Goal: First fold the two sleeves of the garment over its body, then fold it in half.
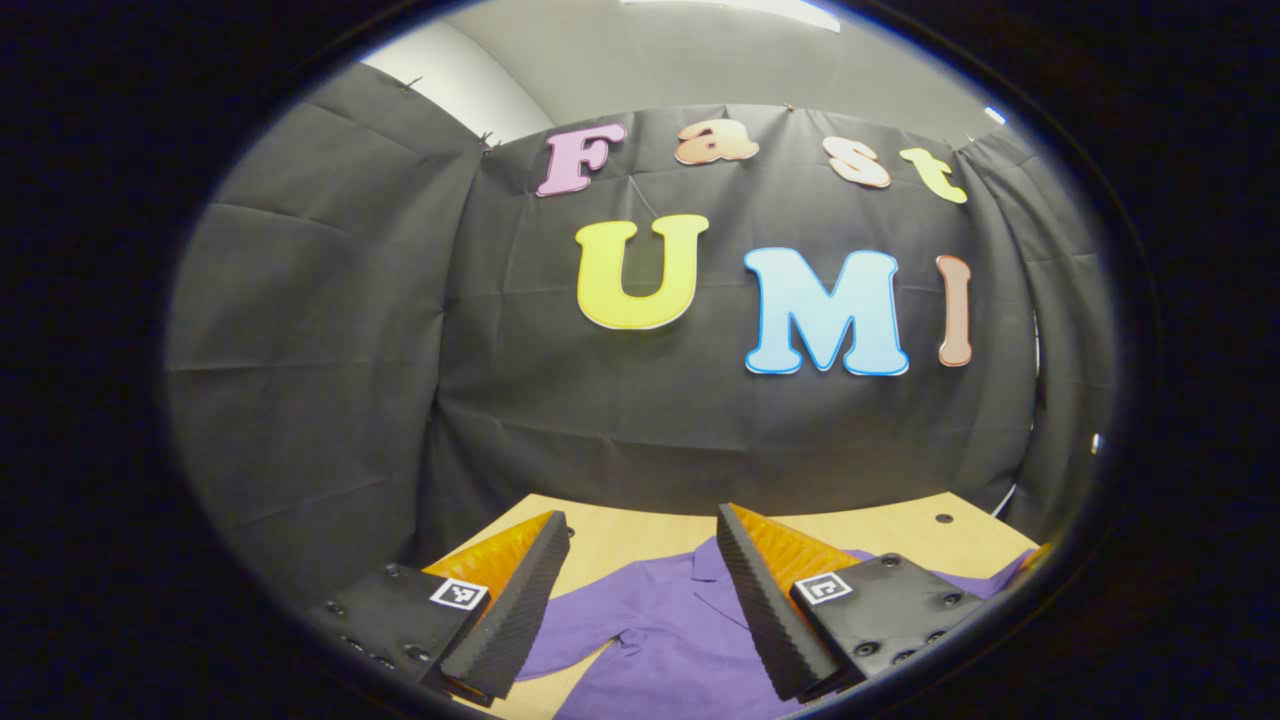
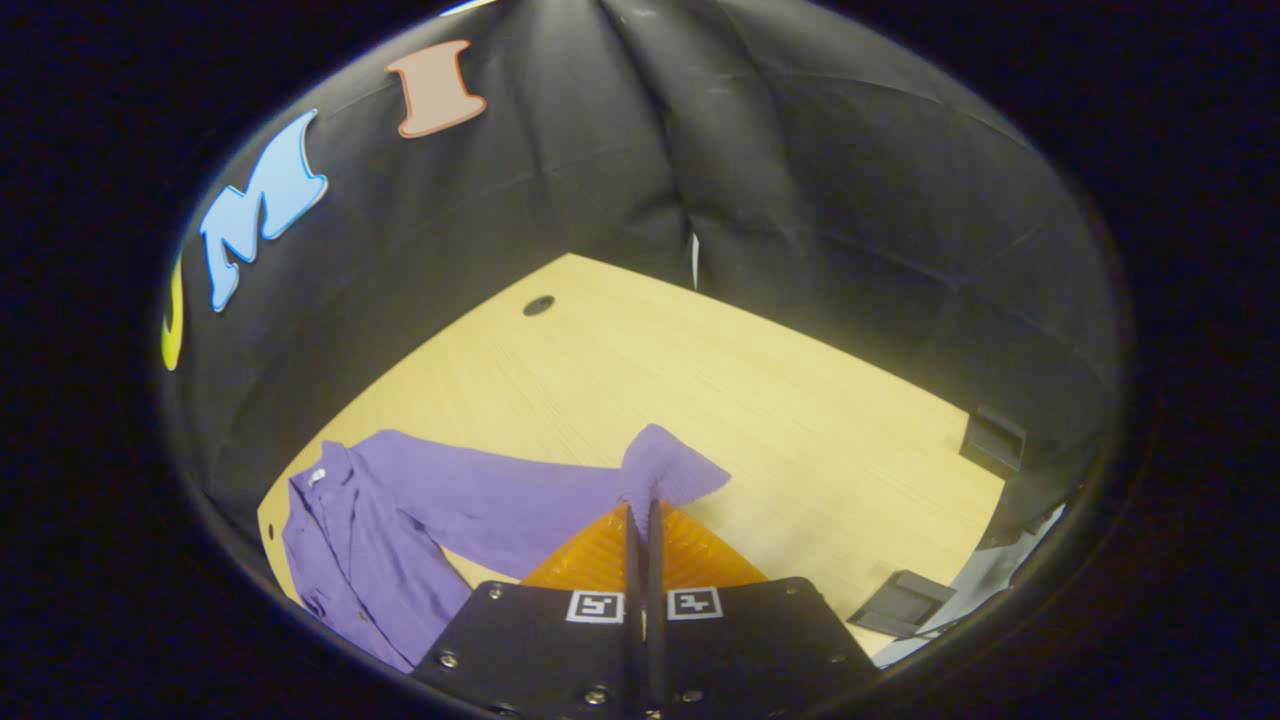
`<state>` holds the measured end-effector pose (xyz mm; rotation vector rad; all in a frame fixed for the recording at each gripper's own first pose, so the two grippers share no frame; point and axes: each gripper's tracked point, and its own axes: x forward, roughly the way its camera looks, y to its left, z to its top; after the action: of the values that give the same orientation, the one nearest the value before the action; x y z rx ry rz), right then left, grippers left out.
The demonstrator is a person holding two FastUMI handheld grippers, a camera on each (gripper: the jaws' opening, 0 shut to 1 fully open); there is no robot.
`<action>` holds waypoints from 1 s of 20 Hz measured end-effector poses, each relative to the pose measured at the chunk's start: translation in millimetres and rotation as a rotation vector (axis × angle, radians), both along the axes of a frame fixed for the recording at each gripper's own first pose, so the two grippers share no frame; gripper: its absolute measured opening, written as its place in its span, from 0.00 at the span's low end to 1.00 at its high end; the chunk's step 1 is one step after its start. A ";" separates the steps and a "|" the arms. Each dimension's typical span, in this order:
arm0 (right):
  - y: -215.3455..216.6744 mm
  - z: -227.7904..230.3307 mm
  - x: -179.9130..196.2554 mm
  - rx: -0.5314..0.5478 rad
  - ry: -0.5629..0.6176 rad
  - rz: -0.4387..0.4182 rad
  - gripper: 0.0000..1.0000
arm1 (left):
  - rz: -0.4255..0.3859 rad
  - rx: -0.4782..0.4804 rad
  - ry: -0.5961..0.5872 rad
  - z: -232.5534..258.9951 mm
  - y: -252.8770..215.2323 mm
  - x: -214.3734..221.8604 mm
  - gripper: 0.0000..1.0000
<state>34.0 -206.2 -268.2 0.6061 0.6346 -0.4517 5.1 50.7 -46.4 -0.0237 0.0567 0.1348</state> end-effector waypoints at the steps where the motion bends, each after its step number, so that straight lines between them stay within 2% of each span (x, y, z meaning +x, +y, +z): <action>1: 3.3 12.5 9.9 -0.007 -0.029 0.015 0.01 | 0.006 0.003 -0.004 1.2 4.3 -2.1 0.96; 7: 44.1 80.6 64.0 -0.025 -0.170 0.112 0.01 | 0.052 0.029 -0.020 4.6 33.2 -10.0 0.96; 12: 87.4 131.0 108.7 -0.027 -0.276 0.207 0.02 | 0.102 0.008 -0.013 -2.7 58.5 -18.3 0.96; 18: 165.1 180.2 152.4 -0.045 -0.389 0.359 0.05 | 0.173 0.013 0.004 -10.8 90.8 -36.1 0.96; 20: 196.1 191.9 163.7 -0.051 -0.411 0.412 0.01 | 0.191 0.019 0.008 -12.2 102.4 -43.6 0.96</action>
<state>197.8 -10.1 -76.3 0.4838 0.3388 0.0461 -38.5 153.1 -58.6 -0.0095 0.0606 0.3268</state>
